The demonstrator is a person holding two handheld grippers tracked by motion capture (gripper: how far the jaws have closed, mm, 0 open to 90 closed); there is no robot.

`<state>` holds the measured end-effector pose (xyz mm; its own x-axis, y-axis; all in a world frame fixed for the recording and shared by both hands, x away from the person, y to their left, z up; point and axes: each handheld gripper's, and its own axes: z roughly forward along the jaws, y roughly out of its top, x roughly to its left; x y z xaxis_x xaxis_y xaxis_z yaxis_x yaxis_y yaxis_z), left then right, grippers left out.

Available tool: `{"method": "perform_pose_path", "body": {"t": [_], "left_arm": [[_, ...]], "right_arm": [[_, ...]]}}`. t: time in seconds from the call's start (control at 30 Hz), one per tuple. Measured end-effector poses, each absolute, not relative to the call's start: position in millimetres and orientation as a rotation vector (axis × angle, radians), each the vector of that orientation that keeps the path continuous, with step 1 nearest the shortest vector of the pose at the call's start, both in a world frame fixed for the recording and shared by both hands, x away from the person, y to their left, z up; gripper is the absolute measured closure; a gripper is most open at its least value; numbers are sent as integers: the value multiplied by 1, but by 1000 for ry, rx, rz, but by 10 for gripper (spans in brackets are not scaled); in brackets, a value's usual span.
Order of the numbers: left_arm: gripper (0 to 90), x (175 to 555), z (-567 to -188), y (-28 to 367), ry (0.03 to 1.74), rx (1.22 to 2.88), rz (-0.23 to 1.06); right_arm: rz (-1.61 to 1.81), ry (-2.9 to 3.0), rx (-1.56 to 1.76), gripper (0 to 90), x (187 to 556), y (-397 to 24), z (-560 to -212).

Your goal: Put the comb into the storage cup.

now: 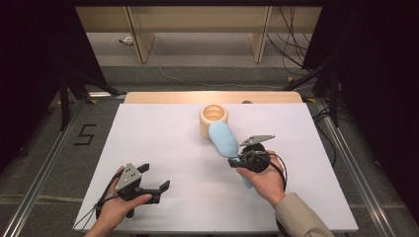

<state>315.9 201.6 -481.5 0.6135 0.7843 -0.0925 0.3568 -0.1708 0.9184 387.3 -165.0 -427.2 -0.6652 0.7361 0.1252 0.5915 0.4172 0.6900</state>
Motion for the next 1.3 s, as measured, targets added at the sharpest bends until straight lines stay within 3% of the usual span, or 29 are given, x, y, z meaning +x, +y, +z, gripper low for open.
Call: {"method": "perform_pose_path", "body": {"t": [1.3], "left_arm": [[44, 321, -474, 156, 873, 1791, 420]], "right_arm": [[1104, 2463, 1170, 702, 386, -141, -431]]}}
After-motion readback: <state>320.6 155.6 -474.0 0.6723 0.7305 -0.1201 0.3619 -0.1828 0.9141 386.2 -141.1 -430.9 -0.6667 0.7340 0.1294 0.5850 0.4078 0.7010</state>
